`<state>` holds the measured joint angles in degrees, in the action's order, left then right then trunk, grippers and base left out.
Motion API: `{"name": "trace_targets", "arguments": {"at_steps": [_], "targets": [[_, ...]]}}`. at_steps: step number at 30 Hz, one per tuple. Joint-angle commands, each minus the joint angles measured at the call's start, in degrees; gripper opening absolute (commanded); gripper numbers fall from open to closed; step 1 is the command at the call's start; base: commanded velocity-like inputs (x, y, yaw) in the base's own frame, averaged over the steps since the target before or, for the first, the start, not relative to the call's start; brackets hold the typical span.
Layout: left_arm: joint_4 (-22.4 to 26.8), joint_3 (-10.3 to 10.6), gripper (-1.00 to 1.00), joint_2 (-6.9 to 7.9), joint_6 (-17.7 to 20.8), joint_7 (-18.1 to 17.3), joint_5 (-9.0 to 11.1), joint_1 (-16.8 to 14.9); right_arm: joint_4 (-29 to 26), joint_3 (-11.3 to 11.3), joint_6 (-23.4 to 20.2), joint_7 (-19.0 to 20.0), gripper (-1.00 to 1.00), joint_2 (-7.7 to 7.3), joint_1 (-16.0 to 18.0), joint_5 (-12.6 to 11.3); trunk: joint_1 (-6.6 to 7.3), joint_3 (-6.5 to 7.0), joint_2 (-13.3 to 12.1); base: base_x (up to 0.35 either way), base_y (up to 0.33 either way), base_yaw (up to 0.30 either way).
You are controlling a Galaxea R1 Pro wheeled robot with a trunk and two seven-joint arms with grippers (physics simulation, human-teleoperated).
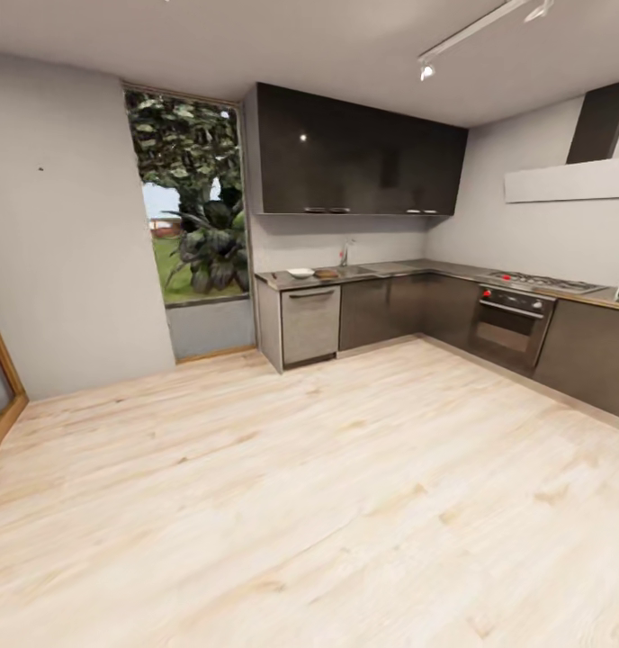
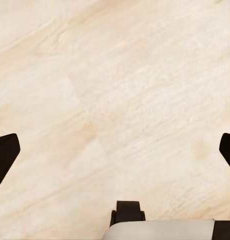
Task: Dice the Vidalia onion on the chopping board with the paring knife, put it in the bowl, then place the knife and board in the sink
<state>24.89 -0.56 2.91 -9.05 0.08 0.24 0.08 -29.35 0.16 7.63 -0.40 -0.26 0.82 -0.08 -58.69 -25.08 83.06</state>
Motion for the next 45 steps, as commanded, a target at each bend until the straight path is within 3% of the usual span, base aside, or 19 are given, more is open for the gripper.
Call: {"name": "trace_targets", "arguments": {"at_steps": [1,12,45], "targets": [[0.1,-0.1,1.00,-0.01,-0.1,0.0,0.0,0.0,0.0,0.0,0.2,0.0,1.00,0.00,0.0,0.0,-0.03,-0.05,0.0,0.324,-0.112,0.000],[0.1,-0.1,1.00,-0.21,-0.1,0.0,0.0,0.0,0.0,0.0,2.1,-0.1,1.00,0.00,0.0,-0.1,-0.03,-0.05,0.0,0.324,-0.104,0.000],[0.0,0.0,1.00,-0.27,-0.1,0.0,-0.2,0.0,0.1,0.0,2.2,-0.2,1.00,0.05,0.1,0.0,-0.03,-0.05,0.0,0.322,-0.088,0.020]]}}
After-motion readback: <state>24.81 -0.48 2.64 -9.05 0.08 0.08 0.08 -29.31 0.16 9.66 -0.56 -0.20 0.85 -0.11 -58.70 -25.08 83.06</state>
